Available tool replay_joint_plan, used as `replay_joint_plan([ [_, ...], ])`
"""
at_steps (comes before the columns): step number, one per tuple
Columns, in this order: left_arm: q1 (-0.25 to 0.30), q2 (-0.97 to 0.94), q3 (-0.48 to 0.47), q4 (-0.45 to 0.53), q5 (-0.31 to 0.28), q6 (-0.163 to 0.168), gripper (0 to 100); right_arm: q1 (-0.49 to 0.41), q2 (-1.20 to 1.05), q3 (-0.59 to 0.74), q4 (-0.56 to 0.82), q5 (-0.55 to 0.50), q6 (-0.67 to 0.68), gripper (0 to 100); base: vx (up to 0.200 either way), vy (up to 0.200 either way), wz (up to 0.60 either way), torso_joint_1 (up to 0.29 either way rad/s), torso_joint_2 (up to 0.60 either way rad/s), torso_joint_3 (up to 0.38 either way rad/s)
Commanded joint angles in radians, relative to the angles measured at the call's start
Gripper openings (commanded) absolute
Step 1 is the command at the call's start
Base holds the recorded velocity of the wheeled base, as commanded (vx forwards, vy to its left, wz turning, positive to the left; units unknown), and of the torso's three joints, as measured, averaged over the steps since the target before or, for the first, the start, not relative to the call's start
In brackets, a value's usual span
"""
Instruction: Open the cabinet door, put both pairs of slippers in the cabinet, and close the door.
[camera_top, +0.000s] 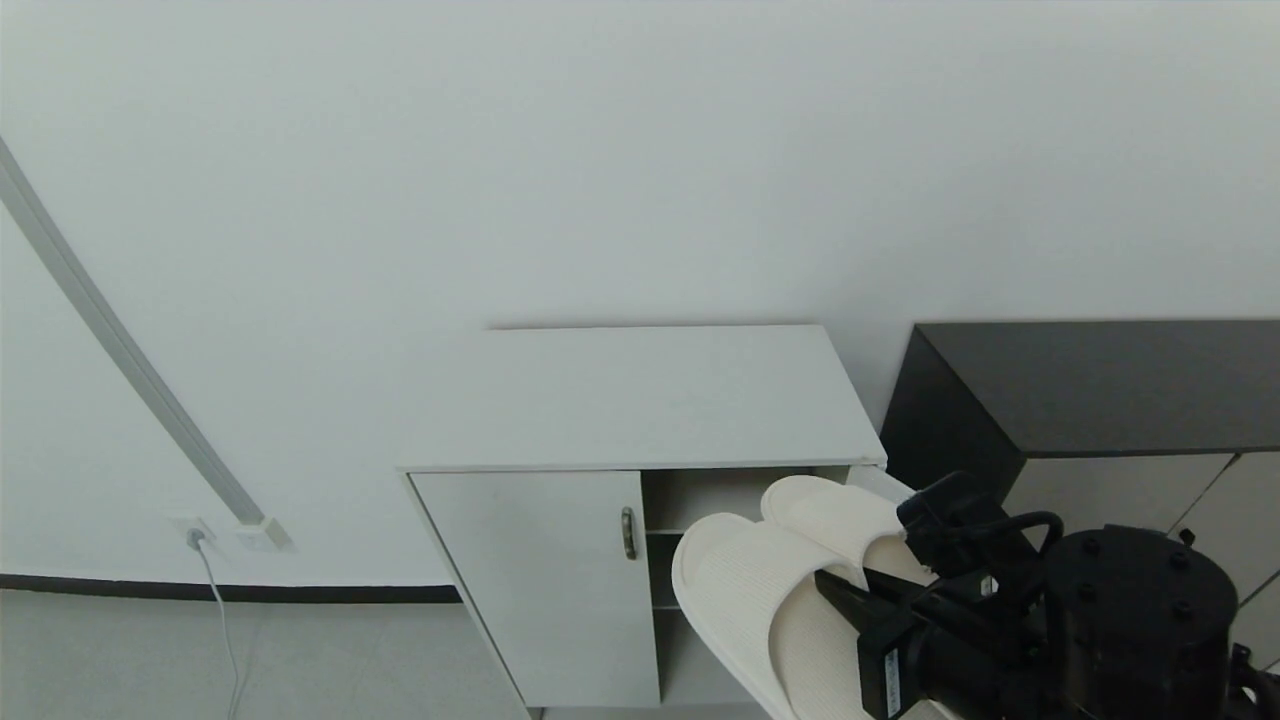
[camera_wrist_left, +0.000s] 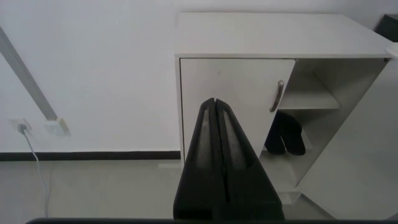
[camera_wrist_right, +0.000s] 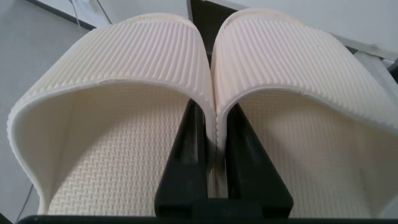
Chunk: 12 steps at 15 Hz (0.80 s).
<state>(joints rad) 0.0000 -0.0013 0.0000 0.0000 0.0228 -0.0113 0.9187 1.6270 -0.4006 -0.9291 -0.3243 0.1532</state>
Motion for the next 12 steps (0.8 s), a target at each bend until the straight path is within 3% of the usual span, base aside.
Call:
replay_joint_plan([
  [1,0.0,0.001,0.0,0.0,0.0,-0.001,0,0.0,0.011,0.0,0.0,-0.001,0.0,0,0.0,0.0,0.0,-0.159,0.34,0.173],
  [12,0.0,0.001,0.0,0.0,0.0,-0.003,0,0.006,0.017,-0.001,0.0,-0.001,0.0,0,0.0,0.0,0.0,-0.156,0.36,0.198],
])
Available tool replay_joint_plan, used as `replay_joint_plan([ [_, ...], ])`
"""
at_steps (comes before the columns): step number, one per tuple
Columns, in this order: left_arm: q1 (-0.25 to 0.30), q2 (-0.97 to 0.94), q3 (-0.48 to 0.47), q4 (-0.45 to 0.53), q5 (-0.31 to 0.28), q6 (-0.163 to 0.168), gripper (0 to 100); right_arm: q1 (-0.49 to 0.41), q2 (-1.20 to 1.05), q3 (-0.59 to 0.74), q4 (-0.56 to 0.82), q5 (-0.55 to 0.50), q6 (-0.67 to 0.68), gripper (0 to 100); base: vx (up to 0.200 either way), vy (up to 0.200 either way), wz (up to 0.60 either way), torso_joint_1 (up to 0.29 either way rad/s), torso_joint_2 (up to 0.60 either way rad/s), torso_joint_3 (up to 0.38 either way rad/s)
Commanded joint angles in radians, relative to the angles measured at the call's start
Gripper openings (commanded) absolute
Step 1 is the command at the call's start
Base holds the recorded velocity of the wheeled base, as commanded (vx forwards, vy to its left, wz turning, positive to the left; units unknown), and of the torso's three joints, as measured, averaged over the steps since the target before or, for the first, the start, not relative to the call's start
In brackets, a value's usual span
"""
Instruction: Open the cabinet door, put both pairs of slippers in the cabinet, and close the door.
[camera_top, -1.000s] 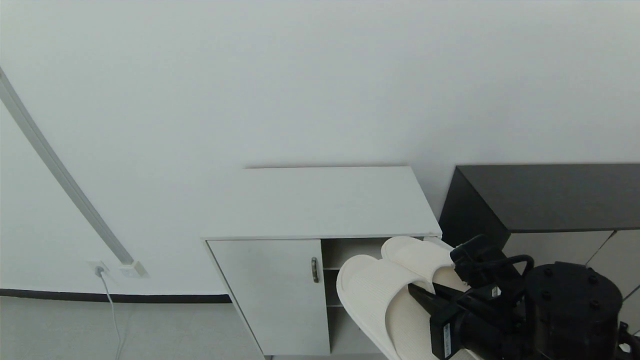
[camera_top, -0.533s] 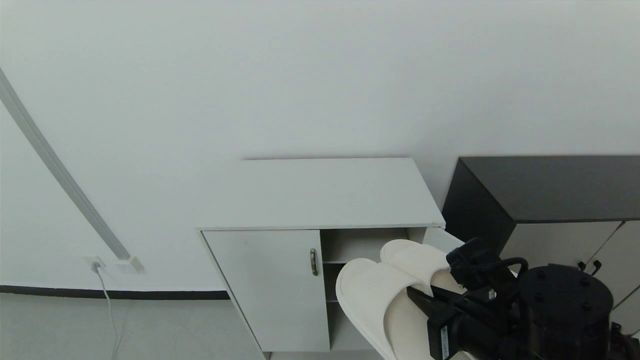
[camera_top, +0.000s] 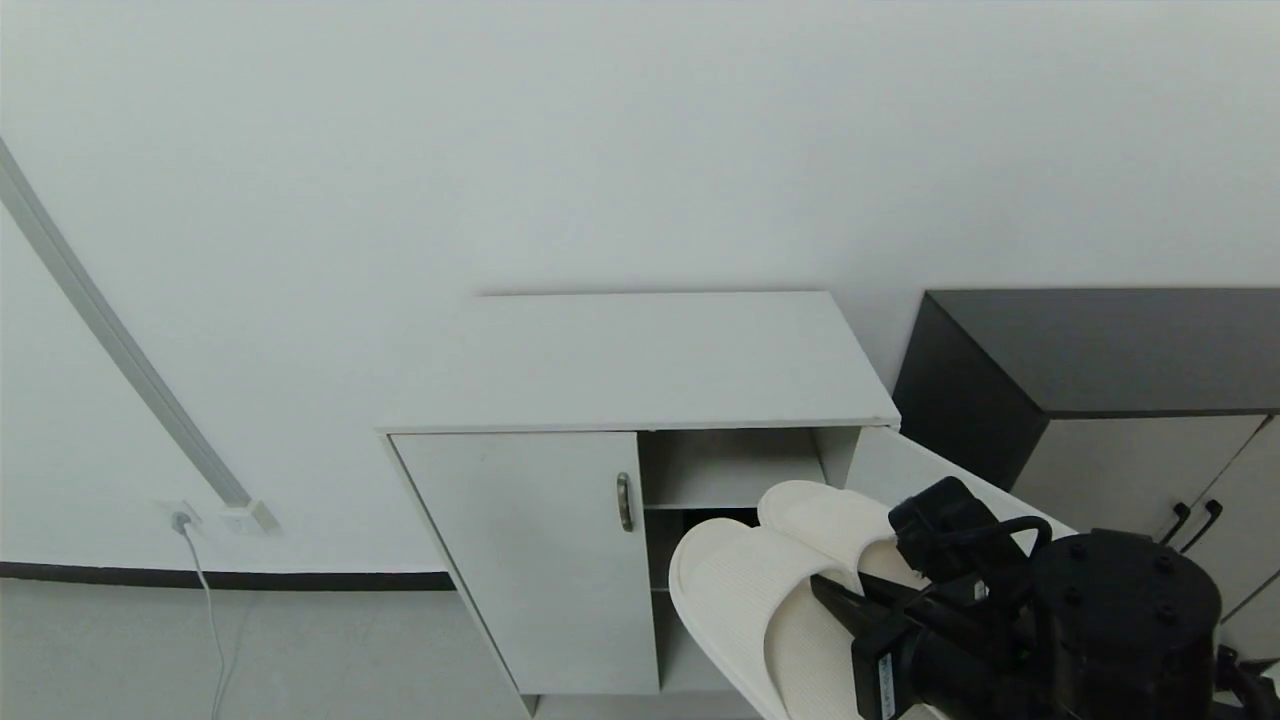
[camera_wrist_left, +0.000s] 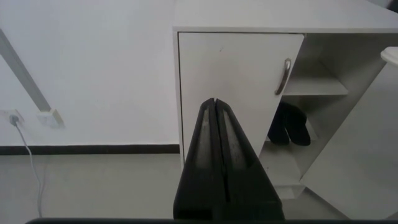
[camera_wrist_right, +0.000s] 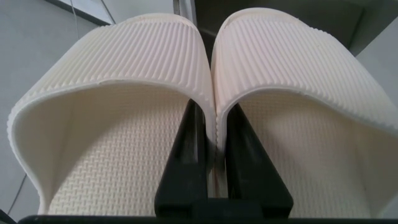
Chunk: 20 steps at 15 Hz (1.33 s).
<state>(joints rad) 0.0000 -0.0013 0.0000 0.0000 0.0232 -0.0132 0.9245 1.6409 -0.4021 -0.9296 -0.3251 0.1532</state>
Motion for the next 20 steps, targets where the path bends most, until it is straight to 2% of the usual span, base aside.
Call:
replay_joint_plan([
  [1,0.0,0.001,0.0,0.0,0.001,-0.001,0,0.001,0.004,0.002,0.0,0.0,0.0,0,0.0,0.0,0.0,-0.168,0.4,0.227],
  [20,0.0,0.001,-0.002,0.0,0.0,-0.001,0,0.011,-0.001,0.006,0.0,-0.002,0.0,0,0.0,0.0,0.0,-0.195,0.51,0.315],
])
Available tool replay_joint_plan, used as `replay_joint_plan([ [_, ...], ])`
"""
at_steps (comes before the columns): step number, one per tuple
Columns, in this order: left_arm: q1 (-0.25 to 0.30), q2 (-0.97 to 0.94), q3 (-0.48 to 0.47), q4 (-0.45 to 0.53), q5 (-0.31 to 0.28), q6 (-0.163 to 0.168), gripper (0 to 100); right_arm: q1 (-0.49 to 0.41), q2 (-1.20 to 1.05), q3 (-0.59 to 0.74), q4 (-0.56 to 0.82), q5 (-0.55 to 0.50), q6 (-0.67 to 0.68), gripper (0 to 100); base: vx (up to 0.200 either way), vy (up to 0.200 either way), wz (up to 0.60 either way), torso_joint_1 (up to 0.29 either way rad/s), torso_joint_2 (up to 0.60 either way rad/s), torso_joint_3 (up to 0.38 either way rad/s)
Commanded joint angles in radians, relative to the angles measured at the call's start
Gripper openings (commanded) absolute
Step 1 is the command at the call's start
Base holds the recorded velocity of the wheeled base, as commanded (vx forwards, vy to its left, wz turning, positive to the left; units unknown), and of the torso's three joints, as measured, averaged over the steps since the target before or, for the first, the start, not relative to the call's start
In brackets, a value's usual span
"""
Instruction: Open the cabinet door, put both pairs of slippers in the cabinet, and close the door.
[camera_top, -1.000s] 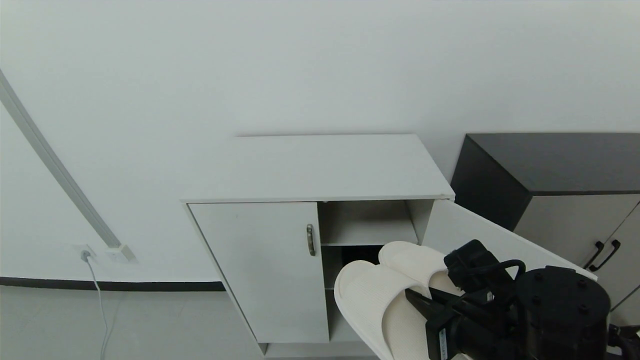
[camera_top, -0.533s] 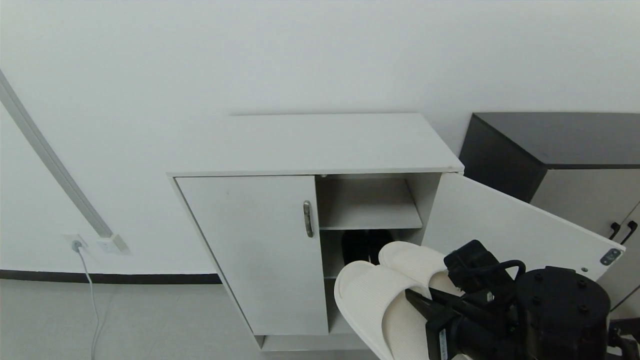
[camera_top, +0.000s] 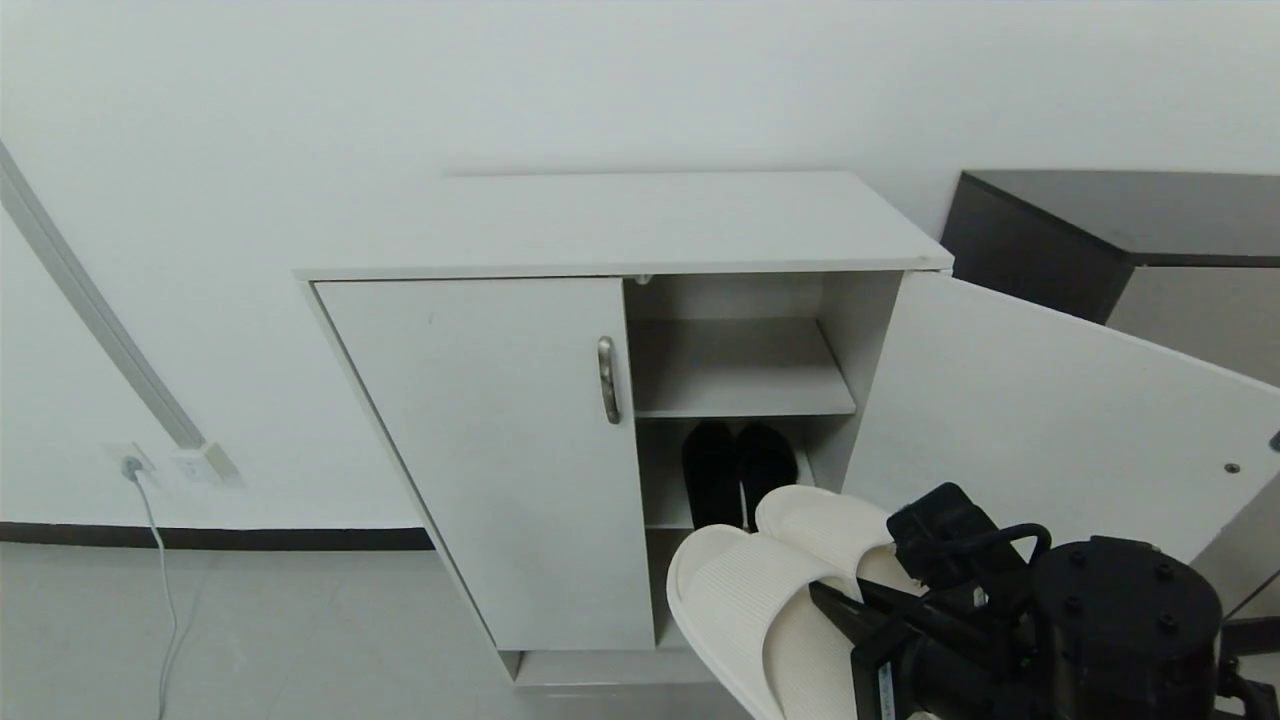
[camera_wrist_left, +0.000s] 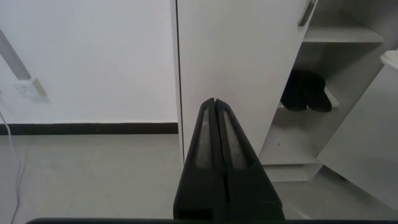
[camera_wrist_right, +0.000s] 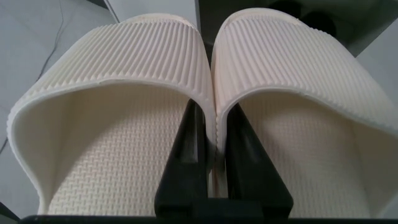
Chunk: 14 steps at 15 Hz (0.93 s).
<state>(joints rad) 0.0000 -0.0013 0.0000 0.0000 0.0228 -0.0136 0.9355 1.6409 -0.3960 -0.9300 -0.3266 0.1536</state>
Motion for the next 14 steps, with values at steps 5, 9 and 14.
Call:
replay_joint_plan([
  [5,0.0,0.001,0.0,0.0,0.0,0.0,0,0.0,-0.001,0.002,-0.001,0.0,0.0,0,0.0,0.0,0.0,-0.12,0.46,0.341],
  [9,0.0,0.001,0.0,0.0,0.0,0.0,0,0.002,-0.001,0.006,-0.001,0.001,0.0,0,0.0,0.0,0.0,-0.061,0.45,0.377],
  [14,0.0,0.001,0.0,0.0,0.0,0.0,0,0.002,-0.001,0.006,-0.001,0.003,0.0,0,0.0,0.0,0.0,-0.009,0.3,0.287],
])
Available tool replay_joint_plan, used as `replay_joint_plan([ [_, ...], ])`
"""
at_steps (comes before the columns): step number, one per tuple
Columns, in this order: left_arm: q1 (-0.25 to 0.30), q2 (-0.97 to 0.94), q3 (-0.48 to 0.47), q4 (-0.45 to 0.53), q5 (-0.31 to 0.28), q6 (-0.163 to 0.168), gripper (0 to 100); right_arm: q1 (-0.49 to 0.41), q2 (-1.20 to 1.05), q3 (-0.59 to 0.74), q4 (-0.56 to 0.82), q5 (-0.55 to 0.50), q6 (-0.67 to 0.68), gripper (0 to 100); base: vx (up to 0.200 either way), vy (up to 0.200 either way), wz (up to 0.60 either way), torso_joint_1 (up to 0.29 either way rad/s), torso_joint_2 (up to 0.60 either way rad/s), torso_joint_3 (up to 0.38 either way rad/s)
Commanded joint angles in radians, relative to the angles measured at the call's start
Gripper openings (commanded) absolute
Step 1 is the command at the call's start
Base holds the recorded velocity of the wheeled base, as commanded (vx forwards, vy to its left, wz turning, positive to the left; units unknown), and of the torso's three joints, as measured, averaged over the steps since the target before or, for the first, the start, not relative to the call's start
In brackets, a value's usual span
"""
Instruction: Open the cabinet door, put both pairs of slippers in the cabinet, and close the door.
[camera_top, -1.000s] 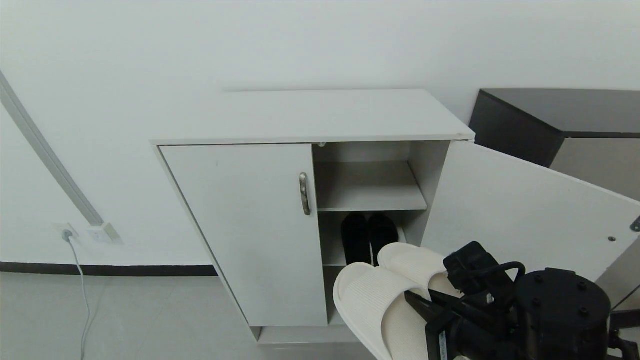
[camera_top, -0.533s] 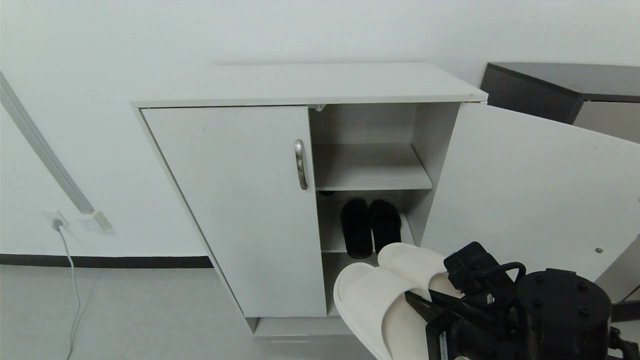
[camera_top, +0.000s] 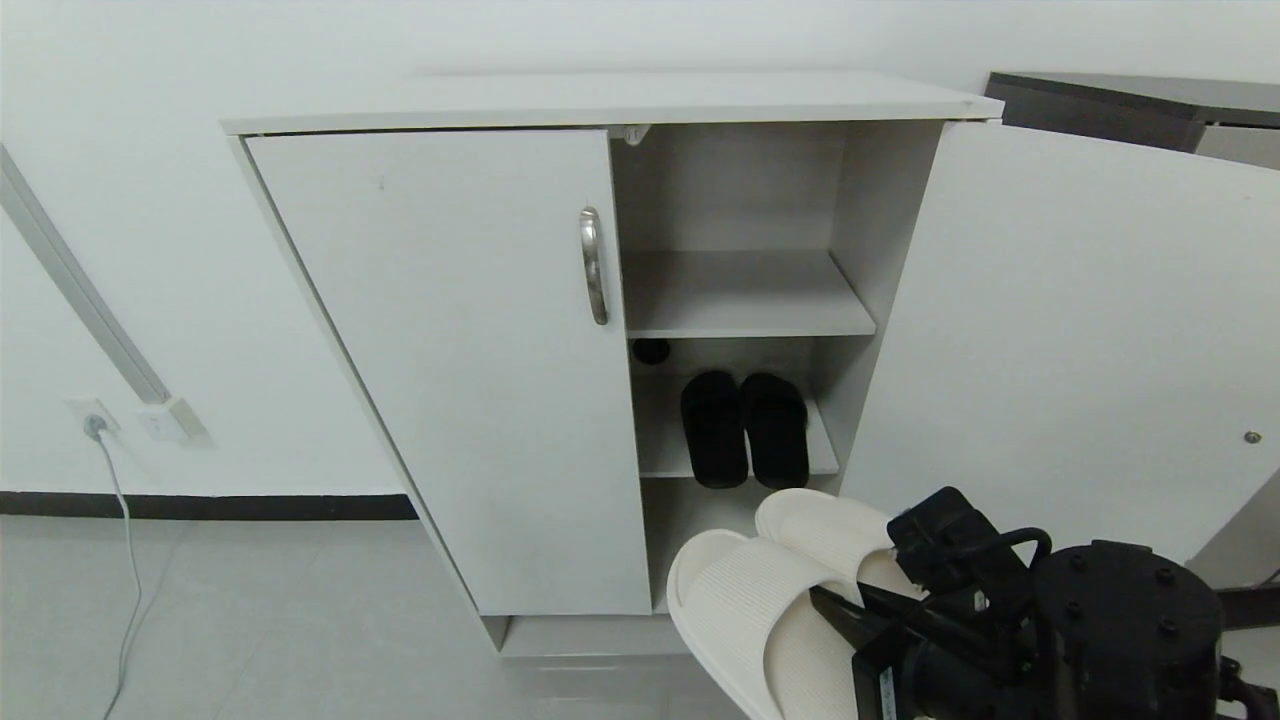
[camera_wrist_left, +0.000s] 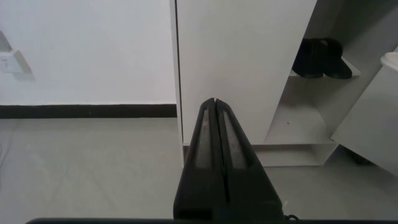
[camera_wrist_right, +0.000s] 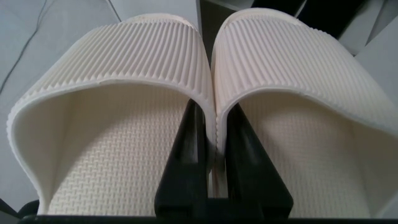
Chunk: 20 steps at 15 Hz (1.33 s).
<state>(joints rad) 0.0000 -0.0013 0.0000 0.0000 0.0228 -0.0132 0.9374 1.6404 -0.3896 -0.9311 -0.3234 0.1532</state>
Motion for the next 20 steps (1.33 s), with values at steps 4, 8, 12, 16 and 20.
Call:
replay_joint_plan([
  [4,0.0,0.001,0.0,0.0,0.0,0.001,0,0.0,-0.001,0.005,0.0,-0.003,-0.02,0,0.0,0.0,0.0,0.001,0.02,0.01],
  [8,0.0,0.001,-0.002,0.0,0.0,0.001,0,0.0,0.001,0.015,0.0,0.001,-0.026,0,0.0,0.0,0.0,0.0,0.0,0.0],
  [12,0.0,0.001,0.0,0.0,0.0,0.001,0,0.0,0.001,0.015,0.0,0.001,-0.026,0,0.0,0.0,0.0,0.0,0.0,0.0],
  [16,0.0,0.001,0.0,0.0,0.0,0.001,0,0.009,0.001,0.018,-0.011,0.004,-0.026,0,0.0,0.0,0.0,0.0,0.0,0.0],
  [20,0.0,0.001,0.0,0.0,-0.001,0.002,0,0.009,0.015,0.023,-0.029,0.004,-0.026,0,0.0,0.0,-0.15,-0.001,0.0,0.001],
])
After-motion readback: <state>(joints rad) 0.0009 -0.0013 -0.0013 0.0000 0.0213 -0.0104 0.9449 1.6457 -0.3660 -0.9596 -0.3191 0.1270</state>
